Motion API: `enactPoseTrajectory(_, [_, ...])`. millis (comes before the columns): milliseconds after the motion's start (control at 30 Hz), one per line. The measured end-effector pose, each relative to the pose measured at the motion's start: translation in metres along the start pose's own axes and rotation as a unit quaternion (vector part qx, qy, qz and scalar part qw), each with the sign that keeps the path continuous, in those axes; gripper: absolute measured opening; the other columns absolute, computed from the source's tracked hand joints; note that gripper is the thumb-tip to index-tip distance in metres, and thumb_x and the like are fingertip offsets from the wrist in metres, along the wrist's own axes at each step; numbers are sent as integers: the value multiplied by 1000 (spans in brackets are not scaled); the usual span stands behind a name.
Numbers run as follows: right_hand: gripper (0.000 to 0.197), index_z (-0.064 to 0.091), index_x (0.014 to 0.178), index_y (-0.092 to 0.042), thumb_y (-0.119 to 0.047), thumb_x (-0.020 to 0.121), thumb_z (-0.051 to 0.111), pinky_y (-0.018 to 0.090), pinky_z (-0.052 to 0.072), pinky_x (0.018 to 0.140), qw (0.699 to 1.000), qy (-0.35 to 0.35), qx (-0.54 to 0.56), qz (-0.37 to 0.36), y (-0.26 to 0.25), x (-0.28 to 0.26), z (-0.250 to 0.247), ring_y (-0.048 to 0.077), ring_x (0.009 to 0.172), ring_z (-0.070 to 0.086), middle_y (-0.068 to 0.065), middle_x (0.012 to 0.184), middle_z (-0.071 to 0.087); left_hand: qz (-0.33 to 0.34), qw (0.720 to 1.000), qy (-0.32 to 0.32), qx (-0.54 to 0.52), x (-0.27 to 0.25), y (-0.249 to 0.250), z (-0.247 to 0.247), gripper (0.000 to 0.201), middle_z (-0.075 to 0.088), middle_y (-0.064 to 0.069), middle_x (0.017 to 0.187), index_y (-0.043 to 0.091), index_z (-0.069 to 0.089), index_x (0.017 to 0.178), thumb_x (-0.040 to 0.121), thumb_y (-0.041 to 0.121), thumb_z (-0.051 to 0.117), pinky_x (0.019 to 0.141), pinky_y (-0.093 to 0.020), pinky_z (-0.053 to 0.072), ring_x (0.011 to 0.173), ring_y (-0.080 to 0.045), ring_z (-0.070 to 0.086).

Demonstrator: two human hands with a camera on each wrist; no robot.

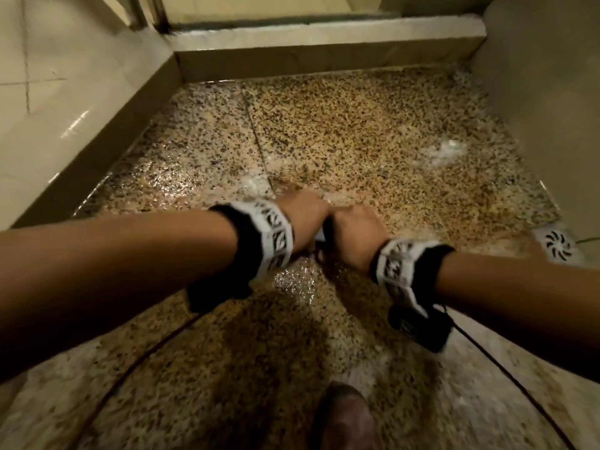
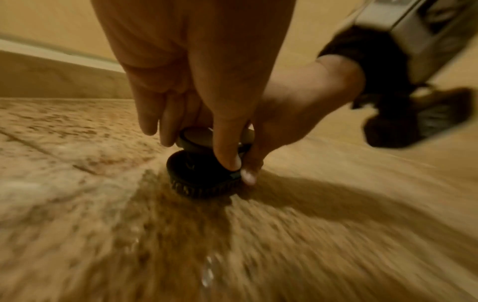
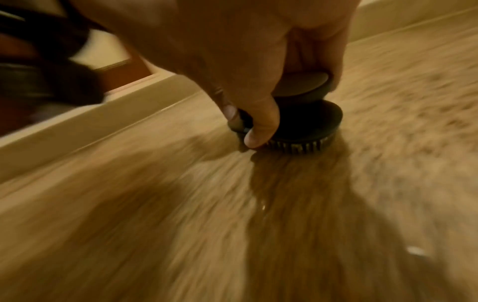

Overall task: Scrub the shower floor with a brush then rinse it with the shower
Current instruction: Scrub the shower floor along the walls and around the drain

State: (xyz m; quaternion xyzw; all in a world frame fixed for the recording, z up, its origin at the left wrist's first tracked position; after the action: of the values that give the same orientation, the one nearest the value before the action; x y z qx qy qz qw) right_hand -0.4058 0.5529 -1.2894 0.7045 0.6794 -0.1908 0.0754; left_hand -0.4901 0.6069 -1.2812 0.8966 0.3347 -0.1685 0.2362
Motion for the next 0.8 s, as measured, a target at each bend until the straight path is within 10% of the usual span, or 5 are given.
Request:
enactPoseTrajectory(167, [19,66,93,-13,-31,86,67,34,53,77,999,-23,-38,11,-15,29,-26,26,82,62,8,92,66,-20,999,26,-6,-4,-12,-19,15,64,-6,76,17,59,73,84,21,68,64,-27,45,57,-14,53])
enactPoseTrajectory(267, [22,67,95,-12,-31,84,70,36,53,79,999,14,-21,44,-15,47,-30,27,86,63,10,89,63,-20,999,39,17,8,-18,-37,15,68,-12,95,7,67,96,87,19,63,76,-33,50,87,-29,65])
enactPoseTrajectory(400, [25,65,90,-15,-34,76,74,32,53,73,999,-31,-31,-14,-41,5,0,27,80,65,8,90,69,-23,1000,3,14,-36,-24,-2,10,53,1,66,14,62,82,84,22,68,63,-27,45,62,-18,53])
enactPoseTrajectory(600, [15,62,85,-15,-30,86,64,31,48,70,999,3,-24,-35,-67,39,-17,24,76,58,2,79,59,-43,998,33,30,-44,-52,-20,7,69,-13,95,14,65,89,85,20,65,70,-30,46,78,-26,62])
enactPoseTrajectory(800, [30,60,97,-18,-40,79,68,34,50,77,991,-51,-48,-118,-114,8,13,30,91,63,8,97,67,-60,997,-39,26,-95,-72,13,8,61,0,77,16,64,89,87,24,64,65,-24,43,69,-17,57])
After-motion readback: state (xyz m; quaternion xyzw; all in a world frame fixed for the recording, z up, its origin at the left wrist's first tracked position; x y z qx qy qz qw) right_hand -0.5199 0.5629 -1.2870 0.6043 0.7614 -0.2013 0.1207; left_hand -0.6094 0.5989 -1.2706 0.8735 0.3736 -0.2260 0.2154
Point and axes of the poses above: each hand's wrist, its own x-axis towards the middle knuckle, its own z-axis out of the palm, y = z × x, the point moved 4 cm from there along x, towards the middle knuckle
